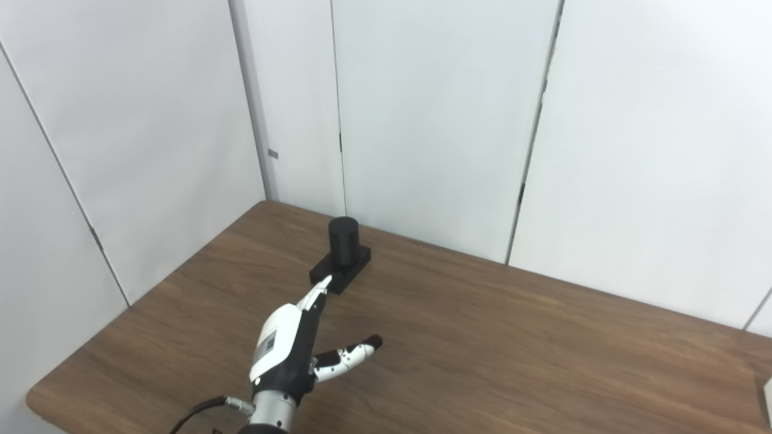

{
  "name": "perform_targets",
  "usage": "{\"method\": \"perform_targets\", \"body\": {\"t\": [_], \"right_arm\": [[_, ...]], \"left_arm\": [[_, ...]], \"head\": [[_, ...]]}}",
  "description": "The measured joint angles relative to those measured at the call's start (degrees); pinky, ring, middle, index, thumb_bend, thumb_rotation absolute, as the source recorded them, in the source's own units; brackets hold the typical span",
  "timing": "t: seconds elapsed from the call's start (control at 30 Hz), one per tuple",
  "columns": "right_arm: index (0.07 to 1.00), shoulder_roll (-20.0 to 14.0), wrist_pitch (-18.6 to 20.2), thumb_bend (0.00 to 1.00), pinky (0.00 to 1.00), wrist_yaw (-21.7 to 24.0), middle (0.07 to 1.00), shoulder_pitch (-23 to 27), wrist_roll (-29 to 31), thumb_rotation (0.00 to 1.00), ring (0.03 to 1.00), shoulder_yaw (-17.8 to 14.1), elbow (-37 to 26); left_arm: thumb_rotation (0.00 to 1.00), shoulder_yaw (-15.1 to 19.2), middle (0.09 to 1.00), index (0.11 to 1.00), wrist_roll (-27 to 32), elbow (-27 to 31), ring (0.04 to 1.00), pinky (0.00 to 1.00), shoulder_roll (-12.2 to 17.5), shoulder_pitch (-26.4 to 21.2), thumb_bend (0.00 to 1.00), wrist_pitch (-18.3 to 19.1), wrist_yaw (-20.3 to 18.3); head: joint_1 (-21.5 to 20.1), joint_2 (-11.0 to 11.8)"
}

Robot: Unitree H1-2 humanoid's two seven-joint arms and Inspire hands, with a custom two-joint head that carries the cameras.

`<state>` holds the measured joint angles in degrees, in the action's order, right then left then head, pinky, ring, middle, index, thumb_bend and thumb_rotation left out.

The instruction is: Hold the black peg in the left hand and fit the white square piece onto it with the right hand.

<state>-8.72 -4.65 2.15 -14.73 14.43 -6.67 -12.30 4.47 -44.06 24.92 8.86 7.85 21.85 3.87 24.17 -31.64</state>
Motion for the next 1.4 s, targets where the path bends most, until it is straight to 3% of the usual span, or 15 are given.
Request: {"method": "perform_targets", "body": {"t": [0.23,0.4,0.5,0.77,1.1,1.4], "right_arm": [[0.89,0.12,-0.01,0.85,0.85,-0.02,0.886,-0.06,-0.04,0.83,0.895,-0.08,0.0],[0.885,0.18,-0.01,0.85,0.82,-0.21,0.877,-0.03,-0.15,0.81,0.885,-0.05,0.0],[0.888,0.19,-0.01,0.84,0.82,-0.43,0.876,-0.13,-0.33,0.82,0.882,-0.09,0.0],[0.89,0.26,-0.02,0.83,0.81,-0.56,0.878,-0.17,-0.71,0.83,0.884,0.01,-0.06],[0.894,0.33,-0.03,0.83,0.83,-0.71,0.885,-0.25,-2.37,0.84,0.893,0.27,-0.15],[0.907,0.34,-0.05,0.82,0.86,-0.73,0.894,-0.35,-2.42,0.84,0.909,0.27,-0.2]], "left_arm": [[0.63,0.28,0.984,0.878,-8.87,-4.06,1.0,1.0,3.96,-3.42,0.81,1.19,0.5],[0.65,-2.22,0.995,0.88,-19.09,-10.36,1.0,1.0,7.75,-5.47,0.83,2.27,1.11],[0.67,-2.9,1.0,0.894,-21.54,-12.73,1.0,1.0,8.92,-6.66,0.84,2.5,1.17],[0.69,-4.73,0.996,0.886,-23.65,-18.67,1.0,1.0,9.45,-11.62,0.84,4.49,-2.09],[0.68,-7.11,0.977,0.85,-24.39,-29.46,1.0,1.0,10.79,-18.64,0.86,4.68,-1.91],[0.72,-6.92,0.981,0.858,-24.3,-38.67,1.0,1.0,10.81,-25.23,0.88,4.71,-1.58]], "head": [[-0.61,0.17],[-0.97,0.18],[-1.14,0.09],[-2.02,0.09],[-2.81,-0.09],[-2.9,-0.18]]}}
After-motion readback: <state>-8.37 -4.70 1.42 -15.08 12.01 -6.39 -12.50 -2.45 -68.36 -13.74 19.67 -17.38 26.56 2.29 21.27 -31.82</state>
